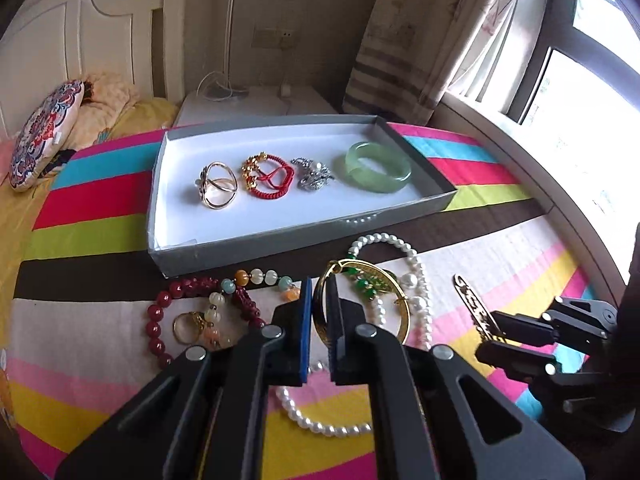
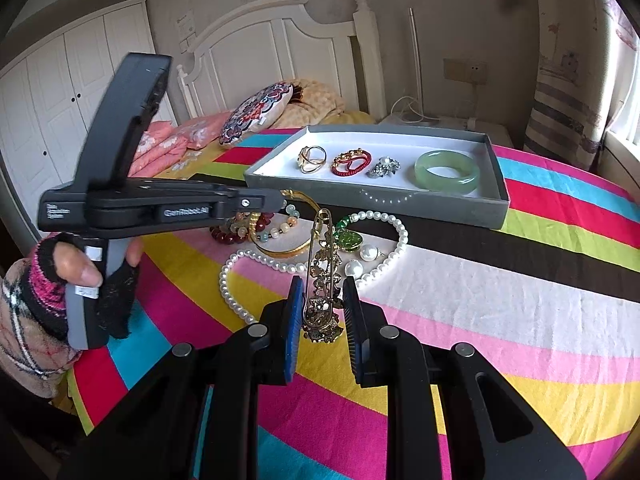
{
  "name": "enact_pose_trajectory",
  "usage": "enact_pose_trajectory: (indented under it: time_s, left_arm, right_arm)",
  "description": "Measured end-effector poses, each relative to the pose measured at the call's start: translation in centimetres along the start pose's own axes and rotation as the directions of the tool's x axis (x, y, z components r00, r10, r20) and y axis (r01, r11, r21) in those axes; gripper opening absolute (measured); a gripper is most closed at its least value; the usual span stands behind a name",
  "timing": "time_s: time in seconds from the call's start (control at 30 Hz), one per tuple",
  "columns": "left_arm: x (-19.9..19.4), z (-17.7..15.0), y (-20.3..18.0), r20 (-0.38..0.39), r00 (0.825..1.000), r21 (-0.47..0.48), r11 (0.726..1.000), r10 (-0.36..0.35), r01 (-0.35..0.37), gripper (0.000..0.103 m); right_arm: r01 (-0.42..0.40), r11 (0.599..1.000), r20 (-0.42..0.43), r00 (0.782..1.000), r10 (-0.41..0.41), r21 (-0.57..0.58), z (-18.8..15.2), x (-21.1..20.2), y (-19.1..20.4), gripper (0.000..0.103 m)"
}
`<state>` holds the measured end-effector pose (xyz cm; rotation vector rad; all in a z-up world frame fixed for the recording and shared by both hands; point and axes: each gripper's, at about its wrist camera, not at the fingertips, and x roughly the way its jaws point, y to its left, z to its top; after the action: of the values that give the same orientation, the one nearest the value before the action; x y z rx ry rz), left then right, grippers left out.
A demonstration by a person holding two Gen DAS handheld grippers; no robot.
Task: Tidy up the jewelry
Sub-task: 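Carry the gold pendant and gold bangle over the grey tray with both tools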
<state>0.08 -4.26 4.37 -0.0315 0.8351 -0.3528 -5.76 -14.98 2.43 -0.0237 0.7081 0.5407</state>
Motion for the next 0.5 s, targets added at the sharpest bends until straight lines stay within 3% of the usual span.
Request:
enact_pose_trajectory:
  time_s: [0.5]
  left_arm:
    - [-6.0,-3.2,-1.1,0.084,0.995,0.022,0.998,0.062,-0.064,0.006]
  right_arm:
    - [0.022,0.999,0.054,0.998,-0.019,-0.049,0.3,-3.3,2.5,0.021]
